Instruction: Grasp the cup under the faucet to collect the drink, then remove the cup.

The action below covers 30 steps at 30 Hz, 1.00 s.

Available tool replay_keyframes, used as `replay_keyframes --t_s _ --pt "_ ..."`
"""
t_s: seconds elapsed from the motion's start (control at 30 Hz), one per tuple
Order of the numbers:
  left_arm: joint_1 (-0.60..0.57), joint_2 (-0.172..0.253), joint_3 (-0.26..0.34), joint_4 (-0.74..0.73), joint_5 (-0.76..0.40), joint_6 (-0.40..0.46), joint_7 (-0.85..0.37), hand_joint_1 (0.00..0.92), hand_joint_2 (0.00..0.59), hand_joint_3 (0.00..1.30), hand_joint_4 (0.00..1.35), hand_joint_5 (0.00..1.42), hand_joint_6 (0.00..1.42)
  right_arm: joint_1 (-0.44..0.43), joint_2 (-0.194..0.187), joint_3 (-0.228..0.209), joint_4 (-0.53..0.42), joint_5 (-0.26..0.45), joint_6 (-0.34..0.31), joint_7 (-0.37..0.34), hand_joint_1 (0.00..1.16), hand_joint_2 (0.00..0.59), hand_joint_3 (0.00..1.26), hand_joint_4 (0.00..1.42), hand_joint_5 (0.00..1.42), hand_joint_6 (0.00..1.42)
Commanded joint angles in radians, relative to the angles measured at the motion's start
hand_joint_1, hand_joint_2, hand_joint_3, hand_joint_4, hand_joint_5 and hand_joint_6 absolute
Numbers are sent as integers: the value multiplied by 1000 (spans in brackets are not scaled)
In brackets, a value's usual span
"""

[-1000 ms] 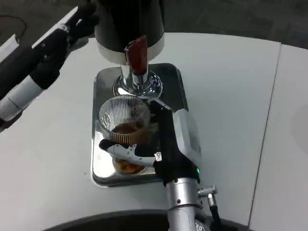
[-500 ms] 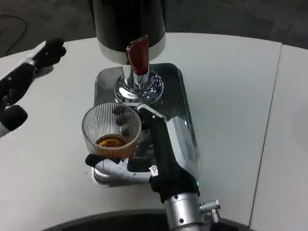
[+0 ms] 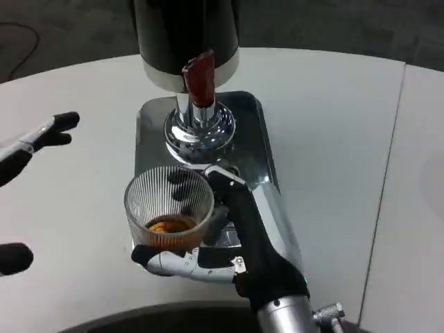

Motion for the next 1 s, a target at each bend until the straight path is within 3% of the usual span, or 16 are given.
replay_keyframes --t_s 0.03,0.27,0.63,1.0 --pt "38 44 -7 18 8 -58 8 0 99 7 0 78 37 40 15 1 -98 -13 4 54 934 116 762 799 1006 982" --pt "134 56 -22 -79 18 -108 27 0 100 20 0 83 50 119 -18 -12 -225 -35 19 153 934 116 762 799 1006 982" --pt "231 66 -54 -215 36 -143 49 0 102 21 0 49 16 213 -50 -53 -370 -50 46 253 934 116 762 799 1006 995" --pt "302 93 -84 -311 83 -195 79 0 103 11 0 0 0 306 -106 -138 -548 -41 88 363 932 115 762 799 1006 997"
